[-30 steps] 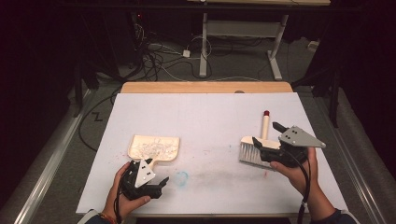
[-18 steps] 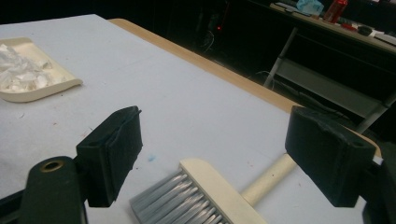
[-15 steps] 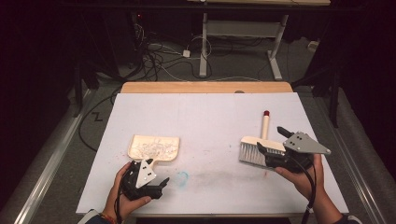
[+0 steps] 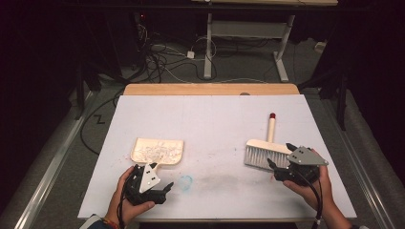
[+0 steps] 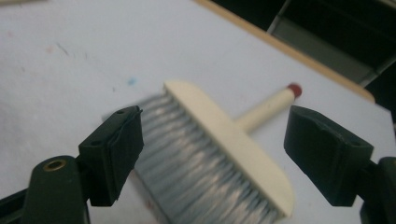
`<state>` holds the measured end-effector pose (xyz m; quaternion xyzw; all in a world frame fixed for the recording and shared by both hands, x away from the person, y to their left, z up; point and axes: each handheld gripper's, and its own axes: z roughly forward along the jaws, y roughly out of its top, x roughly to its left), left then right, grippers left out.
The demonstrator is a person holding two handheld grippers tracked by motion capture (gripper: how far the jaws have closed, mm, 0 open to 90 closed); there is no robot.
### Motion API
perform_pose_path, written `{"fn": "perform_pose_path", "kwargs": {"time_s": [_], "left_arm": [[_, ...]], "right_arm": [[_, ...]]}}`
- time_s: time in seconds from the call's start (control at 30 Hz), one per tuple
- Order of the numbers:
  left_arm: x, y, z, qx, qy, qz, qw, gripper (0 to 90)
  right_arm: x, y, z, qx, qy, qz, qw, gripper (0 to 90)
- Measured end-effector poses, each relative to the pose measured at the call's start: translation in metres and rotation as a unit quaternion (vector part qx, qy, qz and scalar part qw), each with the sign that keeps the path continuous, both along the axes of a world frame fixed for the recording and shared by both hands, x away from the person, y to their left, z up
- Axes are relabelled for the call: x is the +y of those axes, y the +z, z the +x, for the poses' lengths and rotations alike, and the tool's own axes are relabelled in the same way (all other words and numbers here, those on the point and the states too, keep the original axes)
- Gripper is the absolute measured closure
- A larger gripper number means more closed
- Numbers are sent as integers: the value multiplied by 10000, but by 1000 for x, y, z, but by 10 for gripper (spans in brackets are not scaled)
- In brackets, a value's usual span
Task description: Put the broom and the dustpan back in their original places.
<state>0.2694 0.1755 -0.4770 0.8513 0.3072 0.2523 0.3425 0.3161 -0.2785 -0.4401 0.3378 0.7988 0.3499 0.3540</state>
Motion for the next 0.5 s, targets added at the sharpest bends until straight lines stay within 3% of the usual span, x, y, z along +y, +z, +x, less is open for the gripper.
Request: {"fn": "perform_pose_path", "kwargs": {"time_s": [0.13, 0.33, 0.43, 0.5], "left_arm": [[-1, 0, 0, 5, -16, 14, 10000, 168], [-2, 0, 0, 4, -25, 17, 10000, 168], [-2, 0, 0, 6, -25, 17, 10000, 168], [-2, 0, 0, 9, -26, 17, 10000, 168]], "right_arm": [[-8, -13, 1, 208, -141, -247, 9994, 253], [-20, -29, 3, 417, -392, -654, 9962, 247], [-29, -34, 5, 509, -501, -736, 9947, 245], [-35, -36, 7, 594, -597, -665, 9942, 240]]}}
